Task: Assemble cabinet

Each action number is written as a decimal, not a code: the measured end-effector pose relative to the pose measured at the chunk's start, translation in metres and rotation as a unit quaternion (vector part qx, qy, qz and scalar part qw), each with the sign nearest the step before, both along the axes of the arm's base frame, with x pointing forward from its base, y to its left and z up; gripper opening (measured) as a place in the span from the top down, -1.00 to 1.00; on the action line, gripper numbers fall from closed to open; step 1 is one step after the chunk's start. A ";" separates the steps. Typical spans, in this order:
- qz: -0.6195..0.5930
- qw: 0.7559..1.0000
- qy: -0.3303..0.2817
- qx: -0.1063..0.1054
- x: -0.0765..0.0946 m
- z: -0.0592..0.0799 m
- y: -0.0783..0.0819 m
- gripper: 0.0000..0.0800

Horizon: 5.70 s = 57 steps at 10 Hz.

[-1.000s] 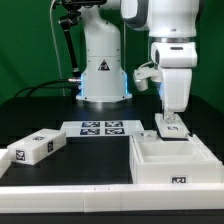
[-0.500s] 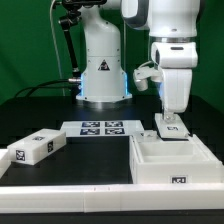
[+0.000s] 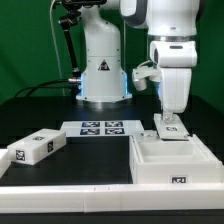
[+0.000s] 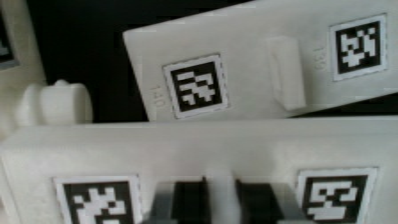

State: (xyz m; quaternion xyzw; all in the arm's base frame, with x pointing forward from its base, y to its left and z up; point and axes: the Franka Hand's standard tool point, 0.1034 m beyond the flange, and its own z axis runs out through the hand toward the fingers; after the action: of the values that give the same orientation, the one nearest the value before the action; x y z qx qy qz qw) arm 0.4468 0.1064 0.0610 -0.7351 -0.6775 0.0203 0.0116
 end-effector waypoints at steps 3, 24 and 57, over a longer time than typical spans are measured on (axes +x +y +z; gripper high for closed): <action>0.002 1.000 -0.002 0.000 0.007 0.003 0.001 0.82; 0.002 1.000 -0.019 0.014 0.052 -0.002 0.001 0.82; -0.054 0.998 -0.037 -0.005 0.031 0.039 -0.010 -0.99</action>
Offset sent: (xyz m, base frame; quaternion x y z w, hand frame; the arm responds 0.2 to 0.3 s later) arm 0.0254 0.0092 0.0096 0.0072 0.0010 -0.0366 0.9993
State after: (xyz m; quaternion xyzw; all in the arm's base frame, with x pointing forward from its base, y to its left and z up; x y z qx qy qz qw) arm 0.4777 0.0961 0.1002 -0.7707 -0.6370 -0.0045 -0.0159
